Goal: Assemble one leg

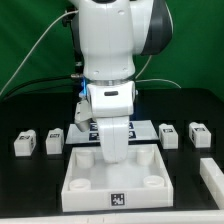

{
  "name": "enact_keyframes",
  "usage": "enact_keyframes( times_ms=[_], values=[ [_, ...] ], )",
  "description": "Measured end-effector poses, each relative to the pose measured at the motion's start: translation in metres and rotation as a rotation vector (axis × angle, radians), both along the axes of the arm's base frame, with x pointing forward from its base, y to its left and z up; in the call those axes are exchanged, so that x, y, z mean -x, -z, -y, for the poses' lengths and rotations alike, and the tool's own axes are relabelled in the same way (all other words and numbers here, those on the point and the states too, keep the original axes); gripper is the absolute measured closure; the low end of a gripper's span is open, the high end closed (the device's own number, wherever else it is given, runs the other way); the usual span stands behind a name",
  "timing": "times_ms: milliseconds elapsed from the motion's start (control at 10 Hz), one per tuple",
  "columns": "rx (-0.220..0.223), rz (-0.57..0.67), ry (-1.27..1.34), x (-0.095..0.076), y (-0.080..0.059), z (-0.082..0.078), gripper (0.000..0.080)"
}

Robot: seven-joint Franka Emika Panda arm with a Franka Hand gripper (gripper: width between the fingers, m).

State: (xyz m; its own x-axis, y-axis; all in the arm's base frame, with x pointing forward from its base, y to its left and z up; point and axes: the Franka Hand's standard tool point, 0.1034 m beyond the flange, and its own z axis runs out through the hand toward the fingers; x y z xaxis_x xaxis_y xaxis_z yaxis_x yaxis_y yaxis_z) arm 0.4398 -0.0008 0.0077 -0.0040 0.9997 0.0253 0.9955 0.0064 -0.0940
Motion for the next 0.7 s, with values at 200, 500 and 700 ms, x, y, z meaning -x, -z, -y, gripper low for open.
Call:
enact_keyframes(
  times_ms=[200, 500, 700],
  values=[
    [-0.001, 0.019, 0.002, -0.0042, -0.0018, 0.0002, 0.0735],
    [-0.001, 0.022, 0.002, -0.0049, -0.002, 0.0004, 0.0735],
    [-0.001, 0.022, 0.003, -0.005, -0.002, 0.0004, 0.0735]
  ],
)
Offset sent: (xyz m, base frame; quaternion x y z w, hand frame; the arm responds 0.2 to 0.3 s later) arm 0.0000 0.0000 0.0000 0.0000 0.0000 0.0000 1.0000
